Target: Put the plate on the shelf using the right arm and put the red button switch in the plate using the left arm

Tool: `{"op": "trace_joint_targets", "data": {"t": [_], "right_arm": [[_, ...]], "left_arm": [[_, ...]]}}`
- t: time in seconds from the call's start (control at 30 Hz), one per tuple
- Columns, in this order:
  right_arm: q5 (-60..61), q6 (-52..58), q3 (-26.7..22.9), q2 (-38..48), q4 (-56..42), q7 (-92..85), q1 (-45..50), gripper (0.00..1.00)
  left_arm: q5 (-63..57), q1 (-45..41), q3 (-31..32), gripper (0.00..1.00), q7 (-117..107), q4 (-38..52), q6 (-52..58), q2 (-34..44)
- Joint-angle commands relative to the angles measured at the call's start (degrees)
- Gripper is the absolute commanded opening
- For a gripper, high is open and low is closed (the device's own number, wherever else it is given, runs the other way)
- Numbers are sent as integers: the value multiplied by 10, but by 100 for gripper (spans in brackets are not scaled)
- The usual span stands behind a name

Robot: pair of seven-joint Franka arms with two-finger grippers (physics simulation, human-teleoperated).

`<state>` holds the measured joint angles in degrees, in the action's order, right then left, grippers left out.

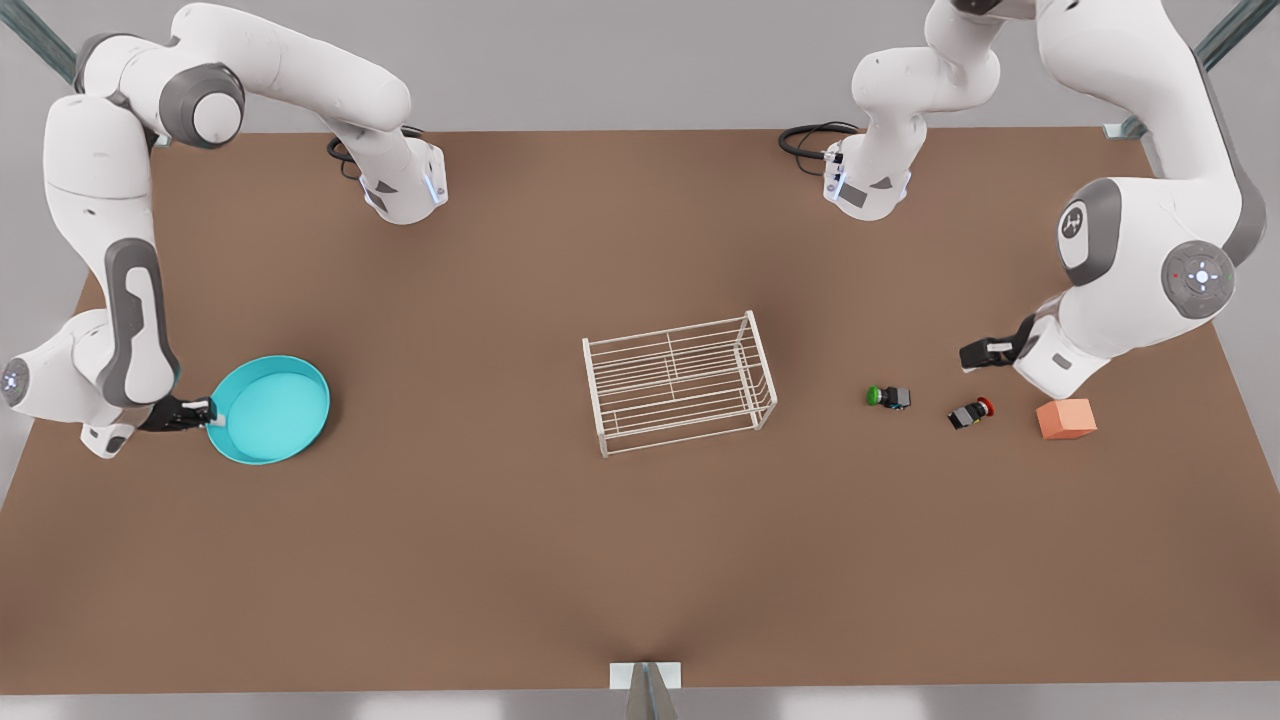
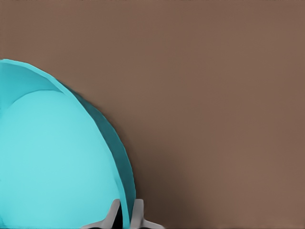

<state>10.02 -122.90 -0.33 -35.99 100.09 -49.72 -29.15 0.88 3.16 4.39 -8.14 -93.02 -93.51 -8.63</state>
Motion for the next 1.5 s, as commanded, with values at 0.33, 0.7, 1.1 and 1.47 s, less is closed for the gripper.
{"op": "trace_joint_targets", "data": {"t": [0.33, 0.7, 1.1, 1.47], "right_arm": [[48, 148, 23, 46, -11, 3, 2, 21], [90, 239, 123, 101, -23, 112, 9, 21], [91, 231, 234, 145, -67, 445, 159, 22], [102, 118, 233, 118, -90, 684, 386, 22]], "left_arm": [[13, 62, 1, 100, -976, -179, -323, -32], [-25, 113, -11, 100, -1069, -269, -503, -101], [-47, 112, -11, 100, -937, -355, -564, -118], [-51, 111, -7, 100, -938, -329, -621, -170]]}}
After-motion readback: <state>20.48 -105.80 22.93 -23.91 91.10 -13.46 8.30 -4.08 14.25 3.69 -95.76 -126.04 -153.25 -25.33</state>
